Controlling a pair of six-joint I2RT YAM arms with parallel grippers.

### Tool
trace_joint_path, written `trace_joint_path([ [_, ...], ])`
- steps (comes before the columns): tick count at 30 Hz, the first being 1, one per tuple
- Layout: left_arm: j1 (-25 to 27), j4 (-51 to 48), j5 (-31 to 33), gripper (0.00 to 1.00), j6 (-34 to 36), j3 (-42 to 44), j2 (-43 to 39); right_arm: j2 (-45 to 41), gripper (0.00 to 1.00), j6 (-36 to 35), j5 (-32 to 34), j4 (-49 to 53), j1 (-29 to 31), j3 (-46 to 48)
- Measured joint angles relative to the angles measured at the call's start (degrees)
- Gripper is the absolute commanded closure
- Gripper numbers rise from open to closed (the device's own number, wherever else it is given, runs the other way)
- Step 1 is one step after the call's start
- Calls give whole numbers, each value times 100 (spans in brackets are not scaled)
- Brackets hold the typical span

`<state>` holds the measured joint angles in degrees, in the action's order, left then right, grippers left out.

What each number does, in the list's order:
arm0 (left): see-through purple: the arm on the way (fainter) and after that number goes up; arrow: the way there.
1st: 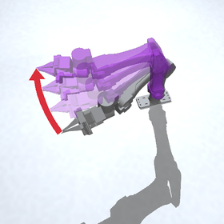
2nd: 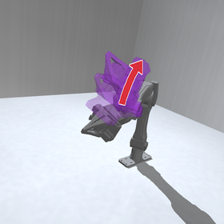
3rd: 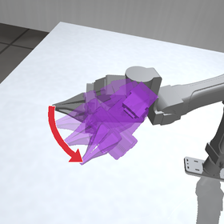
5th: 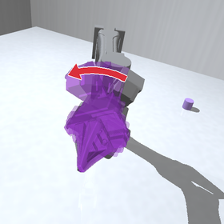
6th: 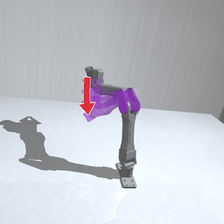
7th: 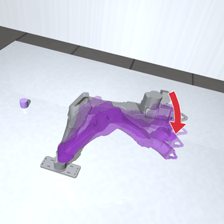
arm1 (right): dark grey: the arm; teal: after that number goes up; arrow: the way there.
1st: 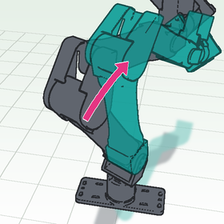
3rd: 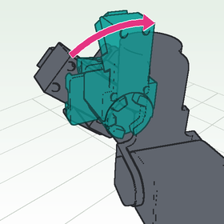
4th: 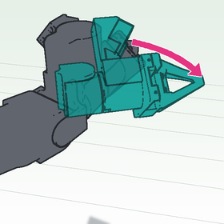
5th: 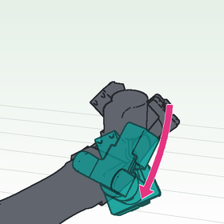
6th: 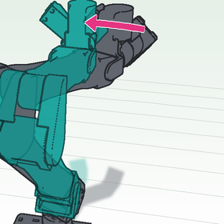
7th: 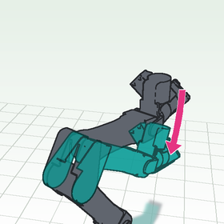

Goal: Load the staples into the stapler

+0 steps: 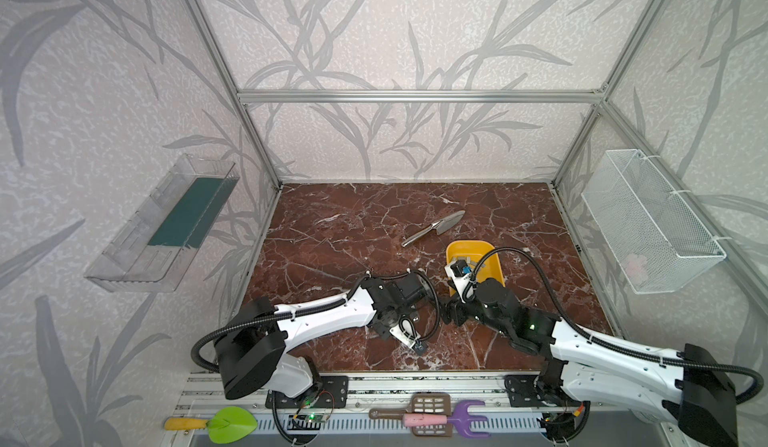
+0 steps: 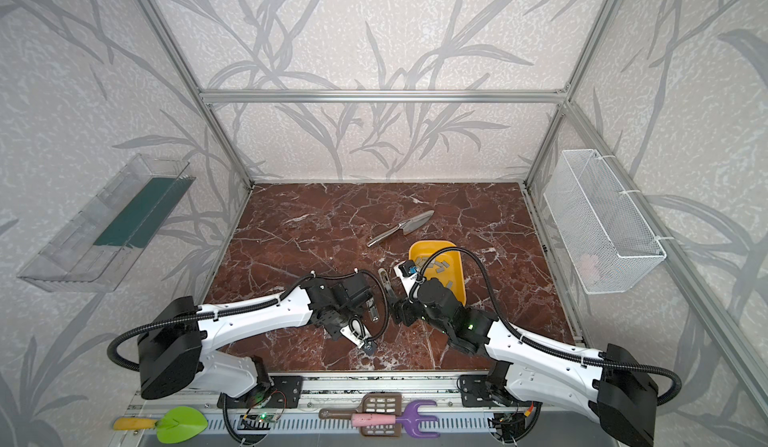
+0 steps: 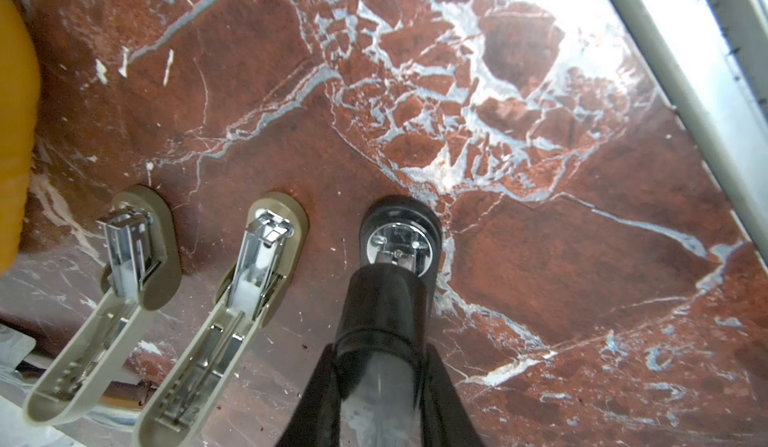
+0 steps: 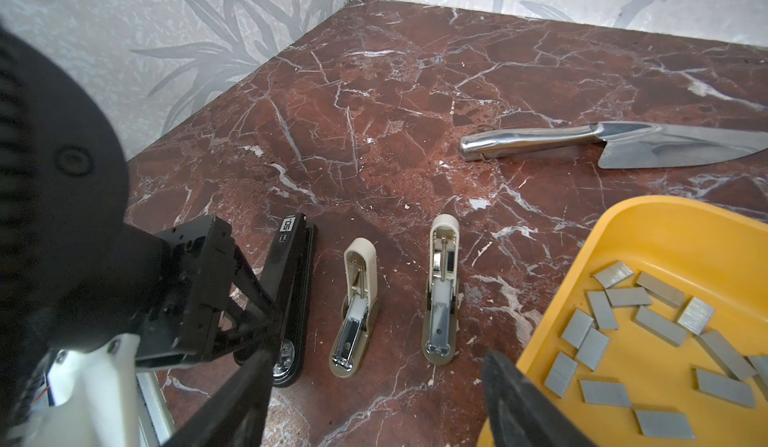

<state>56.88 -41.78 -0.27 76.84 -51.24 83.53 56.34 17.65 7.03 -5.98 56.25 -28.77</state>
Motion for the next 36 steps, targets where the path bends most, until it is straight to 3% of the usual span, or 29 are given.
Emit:
trace_joint_path([
  [3, -2, 55, -33, 84, -162, -7, 76, -2, 20, 48, -4, 2, -22, 0],
  [7, -4, 127, -81, 51, -356, 0, 114, -68, 20, 118, -2, 17, -22, 2],
  [8, -4, 149, -136, 11, -428, 2, 140, -114, 20, 125, -2, 22, -24, 2],
  [9, -2, 164, -192, 1, -457, 4, 166, -164, 20, 138, 0, 22, -24, 2],
  [14, 0, 153, -380, 1, -743, 0, 295, -396, 20, 140, 61, 24, -35, 2],
  [16, 0, 151, -411, 5, -761, 0, 306, -415, 20, 138, 79, 26, -35, 2],
  [19, 0, 151, -417, 19, -756, 4, 306, -415, 20, 140, 101, 24, -35, 2],
  [22, 0, 173, -385, 44, -656, 83, 284, -413, 20, 140, 98, 24, -37, 2],
  [24, 0, 184, -358, 73, -557, 160, 275, -411, 20, 140, 92, 22, -37, 2],
  [26, 0, 168, -291, 81, -435, 192, 275, -402, 20, 140, 83, 22, -37, 2],
  [27, 0, 111, -293, 93, -446, 188, 273, -396, 20, 140, 81, 22, -37, 2],
  [29, 2, 79, -293, 100, -387, 177, 271, -393, 20, 140, 83, 22, -37, 2],
  [36, -11, -42, -431, 100, -350, 35, 378, -393, 20, 140, 90, 22, -37, 2],
])
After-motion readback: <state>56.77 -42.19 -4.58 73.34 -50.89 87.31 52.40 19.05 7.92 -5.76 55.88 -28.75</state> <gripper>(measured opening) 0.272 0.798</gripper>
